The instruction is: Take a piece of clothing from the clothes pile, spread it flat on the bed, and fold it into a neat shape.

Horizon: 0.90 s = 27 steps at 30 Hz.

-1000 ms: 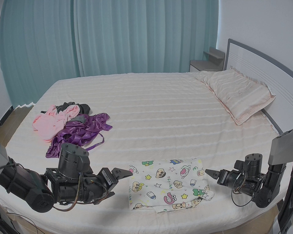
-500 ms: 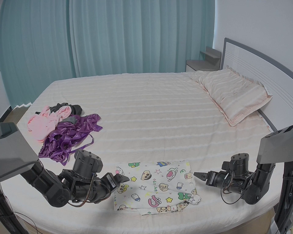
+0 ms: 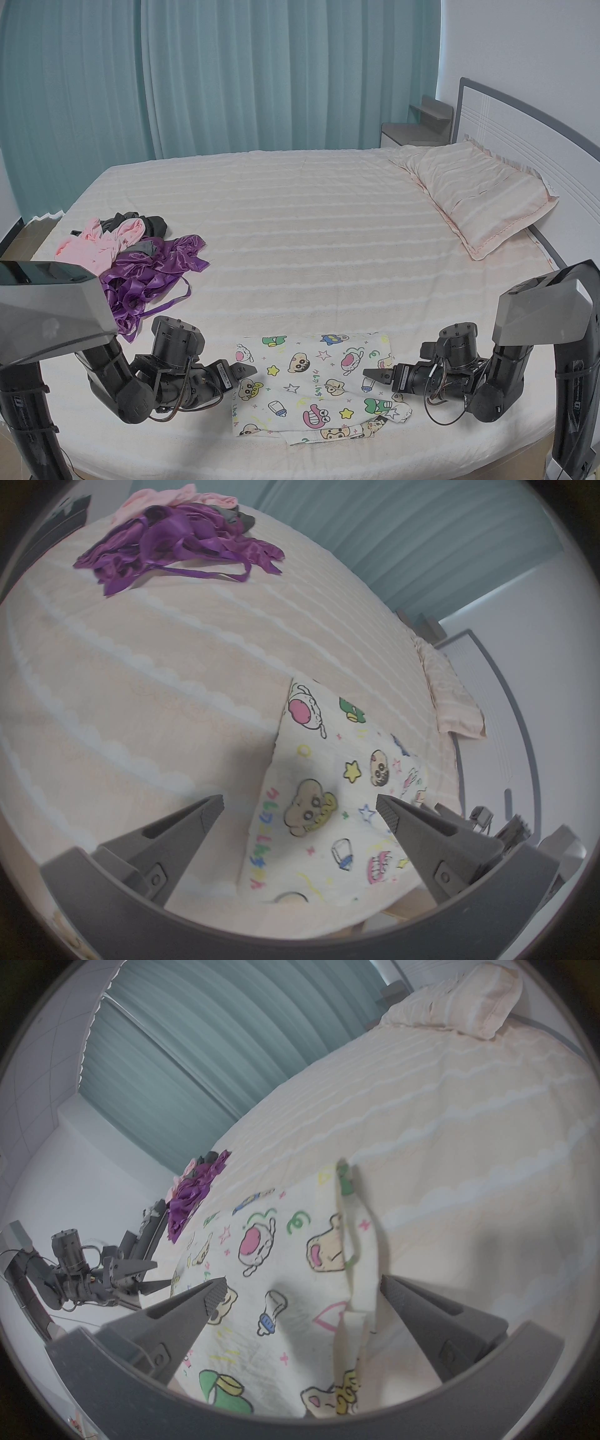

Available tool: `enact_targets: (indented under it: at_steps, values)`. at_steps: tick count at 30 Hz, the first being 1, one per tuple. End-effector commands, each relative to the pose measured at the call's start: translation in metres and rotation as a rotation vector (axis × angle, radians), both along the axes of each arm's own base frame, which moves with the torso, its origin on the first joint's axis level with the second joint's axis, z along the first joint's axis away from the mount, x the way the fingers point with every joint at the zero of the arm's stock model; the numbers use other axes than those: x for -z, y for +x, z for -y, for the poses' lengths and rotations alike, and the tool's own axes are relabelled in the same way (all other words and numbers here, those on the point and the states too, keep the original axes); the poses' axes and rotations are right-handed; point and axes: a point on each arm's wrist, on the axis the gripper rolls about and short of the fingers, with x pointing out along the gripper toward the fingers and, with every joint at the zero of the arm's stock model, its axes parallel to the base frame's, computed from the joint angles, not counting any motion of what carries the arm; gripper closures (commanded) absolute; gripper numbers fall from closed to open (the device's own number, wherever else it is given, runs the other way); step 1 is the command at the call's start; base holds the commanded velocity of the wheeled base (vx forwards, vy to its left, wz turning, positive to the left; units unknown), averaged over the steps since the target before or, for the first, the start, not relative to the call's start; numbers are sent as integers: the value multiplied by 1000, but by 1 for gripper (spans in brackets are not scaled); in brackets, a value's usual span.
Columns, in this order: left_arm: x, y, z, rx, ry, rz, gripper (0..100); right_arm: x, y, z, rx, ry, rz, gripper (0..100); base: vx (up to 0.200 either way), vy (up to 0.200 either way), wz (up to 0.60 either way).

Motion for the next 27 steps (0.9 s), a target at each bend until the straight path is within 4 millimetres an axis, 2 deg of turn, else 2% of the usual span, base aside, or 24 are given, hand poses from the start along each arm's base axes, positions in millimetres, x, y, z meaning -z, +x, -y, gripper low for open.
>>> enact_targets:
  at_steps: [1,8,13,19,20,21,27]
  values:
    - [24,2,7,23,28,-32,0,11,3,-5,-32,4,-30,0,0,0,0]
    - [26,13,21,40,22,9,0,11,10,-13,-65,0,-38,0,0,0,0]
    - [25,14,33,71,14,23,0,10,11,-28,-108,-9,-43,0,0,0,0]
    - [25,10,41,94,9,24,0,8,11,-32,-120,-7,-46,0,0,0,0]
    - [25,10,41,94,9,24,0,8,11,-32,-120,-7,-46,100,0,0,0]
    - [24,11,43,96,8,25,100,8,10,-33,-123,-8,-48,100,0,0,0]
    - [22,10,42,88,0,23,100,6,7,-33,-127,-8,-48,100,0,0,0]
